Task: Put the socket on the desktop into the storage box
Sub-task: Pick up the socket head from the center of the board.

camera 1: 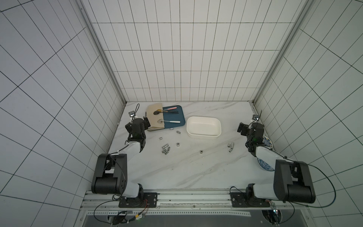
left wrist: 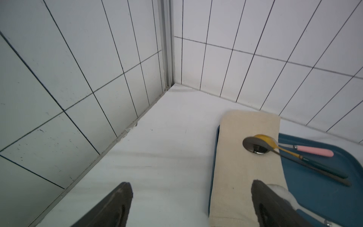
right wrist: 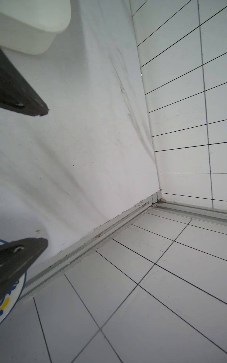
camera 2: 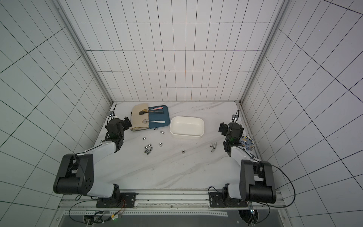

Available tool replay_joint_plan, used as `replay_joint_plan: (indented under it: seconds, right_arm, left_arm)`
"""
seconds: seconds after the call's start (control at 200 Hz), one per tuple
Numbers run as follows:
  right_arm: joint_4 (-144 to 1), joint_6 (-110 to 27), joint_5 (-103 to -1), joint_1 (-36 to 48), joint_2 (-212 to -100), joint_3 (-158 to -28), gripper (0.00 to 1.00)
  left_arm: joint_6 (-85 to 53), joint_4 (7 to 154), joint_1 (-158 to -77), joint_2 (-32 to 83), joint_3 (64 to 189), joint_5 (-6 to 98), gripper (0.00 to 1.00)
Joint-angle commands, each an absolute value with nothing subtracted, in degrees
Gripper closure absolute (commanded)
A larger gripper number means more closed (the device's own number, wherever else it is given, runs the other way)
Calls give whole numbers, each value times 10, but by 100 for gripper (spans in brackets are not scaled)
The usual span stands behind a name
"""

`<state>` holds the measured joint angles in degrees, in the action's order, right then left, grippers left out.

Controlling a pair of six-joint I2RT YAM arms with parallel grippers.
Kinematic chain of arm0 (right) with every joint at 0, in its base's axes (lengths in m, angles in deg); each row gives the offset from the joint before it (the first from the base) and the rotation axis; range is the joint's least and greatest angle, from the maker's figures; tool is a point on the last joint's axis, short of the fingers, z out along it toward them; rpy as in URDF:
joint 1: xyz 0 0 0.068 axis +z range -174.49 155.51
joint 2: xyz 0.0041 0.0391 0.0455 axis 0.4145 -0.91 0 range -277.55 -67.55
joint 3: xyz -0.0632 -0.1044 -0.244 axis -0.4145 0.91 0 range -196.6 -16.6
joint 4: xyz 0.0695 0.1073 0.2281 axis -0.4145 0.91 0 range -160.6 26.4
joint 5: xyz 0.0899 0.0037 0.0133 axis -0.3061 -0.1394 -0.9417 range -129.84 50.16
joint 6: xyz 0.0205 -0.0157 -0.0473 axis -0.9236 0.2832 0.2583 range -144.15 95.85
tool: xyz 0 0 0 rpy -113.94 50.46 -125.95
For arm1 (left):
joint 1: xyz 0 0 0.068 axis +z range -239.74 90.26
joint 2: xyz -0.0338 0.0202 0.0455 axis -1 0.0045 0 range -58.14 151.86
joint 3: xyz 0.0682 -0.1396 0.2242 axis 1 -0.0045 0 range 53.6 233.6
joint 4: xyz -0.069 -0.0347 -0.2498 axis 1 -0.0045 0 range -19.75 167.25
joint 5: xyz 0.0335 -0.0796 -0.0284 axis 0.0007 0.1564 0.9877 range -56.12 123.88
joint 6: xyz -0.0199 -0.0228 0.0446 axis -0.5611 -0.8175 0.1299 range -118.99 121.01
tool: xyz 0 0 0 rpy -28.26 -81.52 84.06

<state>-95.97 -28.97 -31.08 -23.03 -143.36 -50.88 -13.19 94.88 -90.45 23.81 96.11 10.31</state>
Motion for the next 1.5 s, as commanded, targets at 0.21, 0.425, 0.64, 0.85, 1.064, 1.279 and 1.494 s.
replay_joint_plan:
  seconds: [0.21, 0.425, 0.64, 0.85, 1.064, 1.279, 1.494]
  right_arm:
    - [-671, -415, -380, -234, -1352, -669, 1]
    - [-562, -569, -426, -250, -1320, -701, 1]
    - [-483, -594, -534, -258, -1347, -733, 1]
    - [-341, -543, -449, -235, -1360, -776, 3]
    - [-266, -535, -406, -199, -1393, -788, 9]
    - [-233, -543, -366, -183, -1417, -770, 17]
    - [-231, -534, -377, -183, -1443, -757, 27]
  left_arm:
    - [-303, 764, -901, 126, 1010, 167, 2]
    - [-461, 751, -864, 76, 990, 328, 2]
    - [-423, 609, -913, 73, 1060, 444, 2]
    - [-379, 528, -1009, 79, 1087, 474, 3]
    - [-370, 491, -1071, 98, 1095, 528, 2]
    - [-370, 493, -1170, 115, 1087, 516, 3]
    - [-374, 501, -1215, 129, 1081, 510, 3]
